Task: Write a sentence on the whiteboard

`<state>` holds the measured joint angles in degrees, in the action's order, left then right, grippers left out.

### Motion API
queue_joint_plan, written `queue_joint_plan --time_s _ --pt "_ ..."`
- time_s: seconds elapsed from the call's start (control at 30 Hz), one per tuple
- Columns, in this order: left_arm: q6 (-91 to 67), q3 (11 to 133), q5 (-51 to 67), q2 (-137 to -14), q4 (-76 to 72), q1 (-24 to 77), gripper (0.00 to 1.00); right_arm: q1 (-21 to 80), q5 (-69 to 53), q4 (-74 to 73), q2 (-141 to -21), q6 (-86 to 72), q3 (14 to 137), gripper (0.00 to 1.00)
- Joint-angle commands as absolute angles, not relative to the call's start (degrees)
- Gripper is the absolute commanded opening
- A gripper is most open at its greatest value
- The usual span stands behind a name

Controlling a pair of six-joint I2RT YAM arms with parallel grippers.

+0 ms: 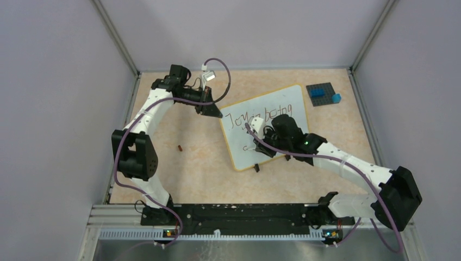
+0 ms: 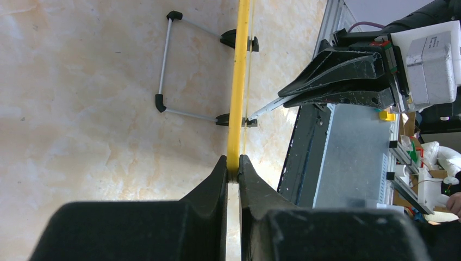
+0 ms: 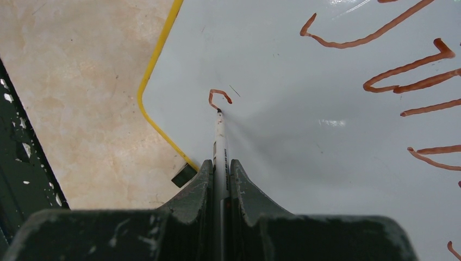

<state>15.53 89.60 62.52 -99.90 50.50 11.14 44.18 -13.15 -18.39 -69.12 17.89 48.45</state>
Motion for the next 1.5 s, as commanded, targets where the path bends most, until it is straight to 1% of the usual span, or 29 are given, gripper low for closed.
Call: queue_joint_plan --time_s 0.0,0.47,1.13,1.33,1.47 --pt "16.34 89.84 62.21 -100.23 48.8 11.6 0.0 43.46 -10.85 -16.93 -67.57 17.66 51.31 0.0" --pt "16.35 90.1 62.05 -100.18 48.86 11.6 0.0 43.24 -10.74 -16.03 -68.45 16.41 52.73 0.0" --pt "16.43 90.2 61.71 -100.37 48.87 11.6 0.0 43.24 -13.56 -20.64 -67.32 18.45 48.73 0.0" --pt "16.43 90.2 61.75 -100.37 48.88 11.6 0.0 43.17 -13.98 -23.85 -65.37 19.2 51.31 0.0" --pt "16.44 90.36 62.04 -100.37 48.91 11.69 0.0 42.19 -17.3 -26.72 -64.12 18.9 55.25 0.0"
